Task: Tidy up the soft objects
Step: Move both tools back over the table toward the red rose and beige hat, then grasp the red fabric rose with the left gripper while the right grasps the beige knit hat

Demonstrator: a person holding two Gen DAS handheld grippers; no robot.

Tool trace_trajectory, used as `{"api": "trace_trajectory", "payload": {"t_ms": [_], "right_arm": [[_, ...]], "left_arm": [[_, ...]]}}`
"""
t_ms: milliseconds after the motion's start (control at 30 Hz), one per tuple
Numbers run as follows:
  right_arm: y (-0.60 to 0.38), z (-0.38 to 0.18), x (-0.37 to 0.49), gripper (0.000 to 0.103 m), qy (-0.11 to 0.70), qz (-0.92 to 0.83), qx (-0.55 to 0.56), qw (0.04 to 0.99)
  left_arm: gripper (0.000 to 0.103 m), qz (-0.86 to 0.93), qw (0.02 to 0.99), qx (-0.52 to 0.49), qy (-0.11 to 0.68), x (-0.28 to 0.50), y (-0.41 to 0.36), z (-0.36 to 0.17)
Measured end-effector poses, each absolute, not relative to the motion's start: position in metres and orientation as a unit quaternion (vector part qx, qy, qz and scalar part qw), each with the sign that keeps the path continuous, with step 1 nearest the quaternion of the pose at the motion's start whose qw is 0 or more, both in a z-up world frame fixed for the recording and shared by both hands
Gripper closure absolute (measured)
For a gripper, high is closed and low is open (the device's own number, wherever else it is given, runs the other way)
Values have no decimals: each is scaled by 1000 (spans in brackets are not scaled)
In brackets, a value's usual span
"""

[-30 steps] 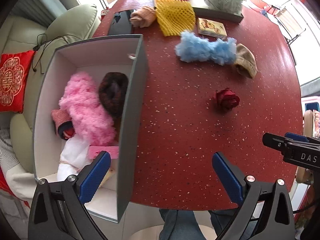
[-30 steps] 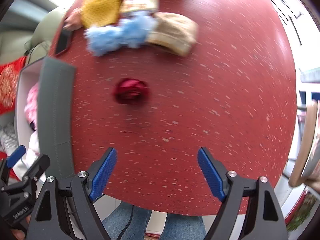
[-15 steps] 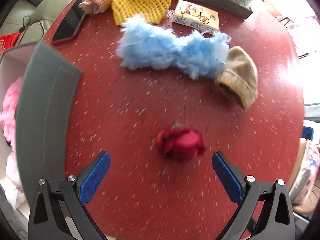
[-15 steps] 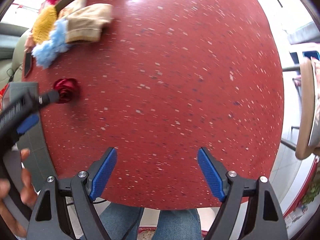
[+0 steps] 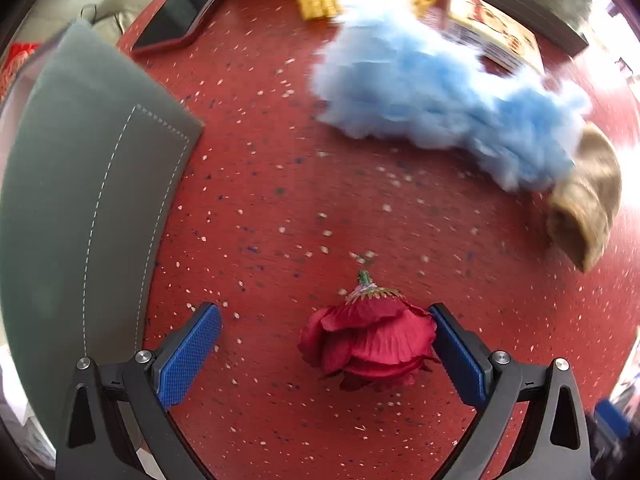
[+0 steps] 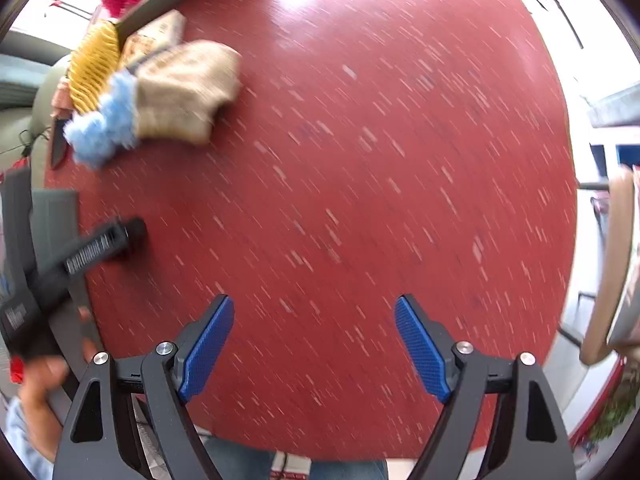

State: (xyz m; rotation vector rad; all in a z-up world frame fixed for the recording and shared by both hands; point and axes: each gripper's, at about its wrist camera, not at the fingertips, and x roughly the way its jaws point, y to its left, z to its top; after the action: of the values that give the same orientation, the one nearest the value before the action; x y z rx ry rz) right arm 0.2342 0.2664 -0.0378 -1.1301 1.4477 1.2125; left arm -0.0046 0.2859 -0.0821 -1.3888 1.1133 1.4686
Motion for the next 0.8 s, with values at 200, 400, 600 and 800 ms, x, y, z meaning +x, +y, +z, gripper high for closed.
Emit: {"api": "trace_trajectory", "payload": {"t_ms": [200, 400, 600, 800], "right_arm": [[335, -39, 198, 18, 547, 537, -463, 444], [383, -54, 174, 18, 533, 556, -455, 446], [410, -75, 172, 18, 562, 543, -422, 460], [427, -72, 157, 42, 543, 575, -414, 451]], "left_arm": [[0, 570, 413, -564, 432, -14, 291, -87], [0, 568, 414, -568, 429, -25, 293, -92], [0, 567, 415, -569, 427, -28, 289, -98], [0, 571, 416, -567, 424, -29, 286, -93]]}}
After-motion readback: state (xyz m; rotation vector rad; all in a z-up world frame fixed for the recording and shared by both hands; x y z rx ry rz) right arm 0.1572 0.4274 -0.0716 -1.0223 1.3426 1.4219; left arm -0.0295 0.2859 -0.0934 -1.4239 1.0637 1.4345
